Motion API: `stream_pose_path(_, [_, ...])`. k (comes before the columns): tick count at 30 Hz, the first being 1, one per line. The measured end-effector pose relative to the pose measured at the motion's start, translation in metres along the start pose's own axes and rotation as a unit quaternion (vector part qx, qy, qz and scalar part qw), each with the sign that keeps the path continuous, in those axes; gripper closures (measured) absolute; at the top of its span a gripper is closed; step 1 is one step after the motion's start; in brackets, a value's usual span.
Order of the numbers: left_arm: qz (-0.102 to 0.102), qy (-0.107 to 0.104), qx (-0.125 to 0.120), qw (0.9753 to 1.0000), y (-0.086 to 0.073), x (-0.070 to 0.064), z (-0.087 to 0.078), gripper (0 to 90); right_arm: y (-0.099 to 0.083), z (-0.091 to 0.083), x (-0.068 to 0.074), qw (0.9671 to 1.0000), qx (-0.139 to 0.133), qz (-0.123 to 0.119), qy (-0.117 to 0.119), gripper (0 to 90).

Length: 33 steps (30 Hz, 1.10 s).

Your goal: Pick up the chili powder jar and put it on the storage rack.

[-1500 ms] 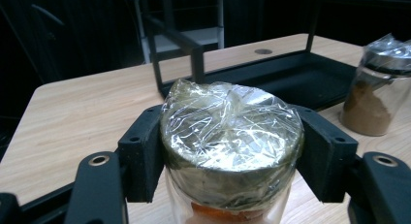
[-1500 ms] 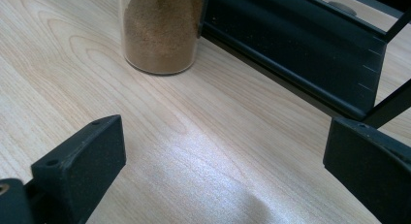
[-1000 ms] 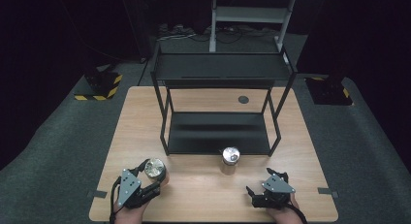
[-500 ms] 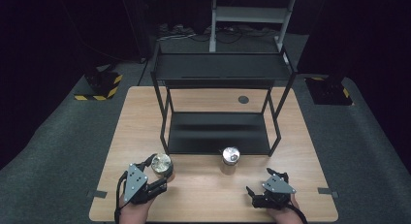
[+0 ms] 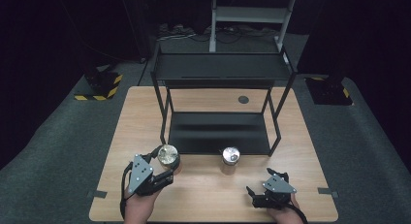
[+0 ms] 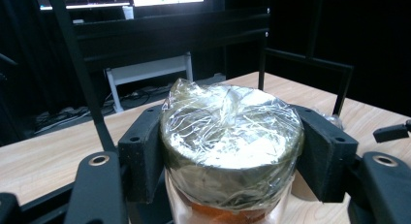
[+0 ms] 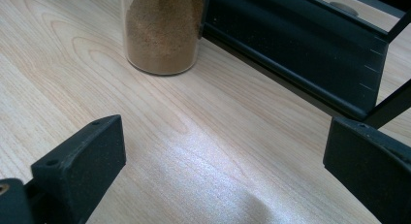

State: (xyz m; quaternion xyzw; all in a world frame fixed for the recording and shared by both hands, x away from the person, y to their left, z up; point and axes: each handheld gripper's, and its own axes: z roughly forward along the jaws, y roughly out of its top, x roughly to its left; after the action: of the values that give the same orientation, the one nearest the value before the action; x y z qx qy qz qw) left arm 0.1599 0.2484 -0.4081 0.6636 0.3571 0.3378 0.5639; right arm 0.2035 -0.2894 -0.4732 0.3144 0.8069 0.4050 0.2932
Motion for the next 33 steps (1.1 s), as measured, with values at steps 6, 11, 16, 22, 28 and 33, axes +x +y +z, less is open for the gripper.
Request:
stream_pose_path(6, [0.003,-0.001,-0.004,1.0000,0.006,0.001,0.007,34.6,0.000,0.000,0.000,1.0000,0.001,-0.001,0.000,0.3])
stream_pose_path(11, [0.005,-0.003,-0.008,0.9999,0.013,0.003,0.013,34.6,0.000,0.000,0.000,1.0000,0.001,-0.001,0.000,0.3])
stream_pose_path(16, [0.007,-0.005,-0.012,0.9999,0.019,0.005,0.018,34.6,0.000,0.000,0.000,1.0000,0.000,0.000,0.000,0.3])
stream_pose_path(22, [0.008,-0.007,-0.015,0.9998,0.026,0.007,0.022,34.6,0.000,0.000,0.000,1.0000,0.001,0.001,0.000,0.3])
stream_pose_path(28, [0.007,-0.008,-0.021,0.9997,0.034,0.010,0.025,34.6,0.000,0.000,0.000,1.0000,0.001,0.000,0.001,0.3])
stream_pose_path(33, [0.010,-0.008,-0.027,0.9996,0.042,0.011,0.027,34.6,0.000,0.000,-0.001,1.0000,0.001,0.001,0.001,0.3])
